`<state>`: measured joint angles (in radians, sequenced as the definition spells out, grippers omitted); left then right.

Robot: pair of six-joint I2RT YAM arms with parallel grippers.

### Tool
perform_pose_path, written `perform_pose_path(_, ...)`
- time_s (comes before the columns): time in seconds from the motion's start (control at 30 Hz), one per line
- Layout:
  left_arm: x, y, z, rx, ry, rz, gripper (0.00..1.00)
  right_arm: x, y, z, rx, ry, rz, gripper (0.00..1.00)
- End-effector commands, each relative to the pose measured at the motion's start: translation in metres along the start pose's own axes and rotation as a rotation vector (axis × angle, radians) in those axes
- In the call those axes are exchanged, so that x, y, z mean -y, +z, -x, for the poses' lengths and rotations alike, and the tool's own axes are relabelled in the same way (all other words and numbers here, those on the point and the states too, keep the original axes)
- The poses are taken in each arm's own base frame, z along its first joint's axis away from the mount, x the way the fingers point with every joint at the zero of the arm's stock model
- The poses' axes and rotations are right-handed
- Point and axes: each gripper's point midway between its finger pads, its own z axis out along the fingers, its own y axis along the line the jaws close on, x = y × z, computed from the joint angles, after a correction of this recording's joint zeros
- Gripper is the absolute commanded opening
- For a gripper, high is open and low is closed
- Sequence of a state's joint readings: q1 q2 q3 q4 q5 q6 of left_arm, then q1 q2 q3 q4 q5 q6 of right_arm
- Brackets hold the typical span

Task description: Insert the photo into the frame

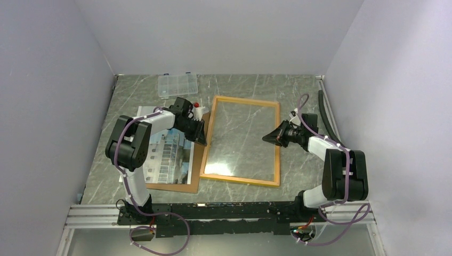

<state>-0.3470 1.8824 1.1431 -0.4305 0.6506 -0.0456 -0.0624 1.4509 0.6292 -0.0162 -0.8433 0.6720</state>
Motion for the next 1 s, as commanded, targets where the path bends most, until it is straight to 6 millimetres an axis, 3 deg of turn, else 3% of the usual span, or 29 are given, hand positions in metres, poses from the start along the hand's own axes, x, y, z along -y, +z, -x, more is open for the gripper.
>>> perform_pose_path(0.0, 0.004, 0.010, -0.006, -0.017, 0.009, -0.033, 0.20, -0.020, -0.002, 0.008, 0.051, 0.017, 0.087, 0.00)
perform_pose_path(0.33, 0.006, 0.014, -0.012, -0.028, 0.010, -0.048, 0.12, -0.066, -0.008, 0.013, 0.095, 0.098, 0.198, 0.00)
perform_pose_path(0.53, 0.006, 0.013, -0.014, -0.034, 0.009, -0.048, 0.10, -0.093, 0.001, 0.001, 0.052, -0.002, 0.188, 0.00)
perform_pose_path(0.97, 0.006, 0.011, -0.013, -0.032, 0.008, -0.036, 0.07, -0.088, 0.001, -0.003, 0.092, -0.132, 0.160, 0.00)
